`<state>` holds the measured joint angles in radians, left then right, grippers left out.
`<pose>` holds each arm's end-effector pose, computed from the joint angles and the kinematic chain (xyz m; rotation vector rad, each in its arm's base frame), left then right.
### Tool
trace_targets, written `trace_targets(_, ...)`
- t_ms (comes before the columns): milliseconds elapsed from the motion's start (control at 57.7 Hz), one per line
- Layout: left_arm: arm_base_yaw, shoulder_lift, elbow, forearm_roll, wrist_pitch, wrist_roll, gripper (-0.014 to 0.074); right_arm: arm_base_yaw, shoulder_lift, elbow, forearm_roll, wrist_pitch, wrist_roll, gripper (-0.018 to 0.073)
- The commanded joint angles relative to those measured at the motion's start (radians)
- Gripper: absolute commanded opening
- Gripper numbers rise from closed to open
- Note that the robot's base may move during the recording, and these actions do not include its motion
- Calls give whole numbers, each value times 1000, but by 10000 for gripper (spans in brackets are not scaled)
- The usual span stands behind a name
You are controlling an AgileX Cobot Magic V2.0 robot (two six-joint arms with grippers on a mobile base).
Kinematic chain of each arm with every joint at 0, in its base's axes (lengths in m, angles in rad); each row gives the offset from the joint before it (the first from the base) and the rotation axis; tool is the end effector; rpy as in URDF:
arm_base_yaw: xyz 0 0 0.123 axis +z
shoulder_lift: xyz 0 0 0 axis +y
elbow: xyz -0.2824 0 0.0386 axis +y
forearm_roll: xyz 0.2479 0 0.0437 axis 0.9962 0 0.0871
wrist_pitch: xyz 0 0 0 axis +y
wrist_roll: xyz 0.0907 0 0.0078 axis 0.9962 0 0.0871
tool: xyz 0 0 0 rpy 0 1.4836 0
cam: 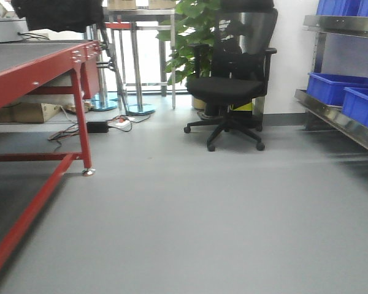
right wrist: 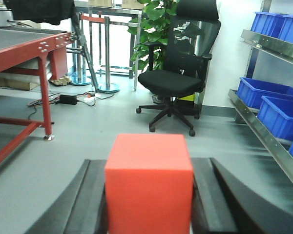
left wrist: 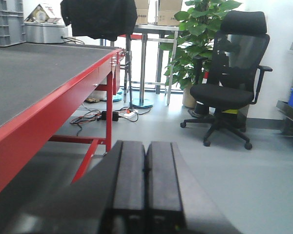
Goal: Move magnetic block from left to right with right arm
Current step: 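Drive past the office chair and plant carrying the red cube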
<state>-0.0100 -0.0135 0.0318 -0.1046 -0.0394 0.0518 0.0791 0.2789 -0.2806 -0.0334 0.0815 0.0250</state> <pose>0.0563 -0.0002 0.2066 -0.0346 1.4625 -0.0481 0.0778 0.0059 0.2825 -0.0662 1.5622 0.0536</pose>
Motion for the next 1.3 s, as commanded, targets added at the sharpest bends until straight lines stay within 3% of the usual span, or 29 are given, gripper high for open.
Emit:
trace_targets(0, -7, -11, 8, -5, -86, 0, -126, -7, 5, -31, -9, -92, -6, 347)
trace_targets(1283, -7, -11, 8, -5, -86, 0, -126, -7, 5, -31, -9, -92, -6, 347)
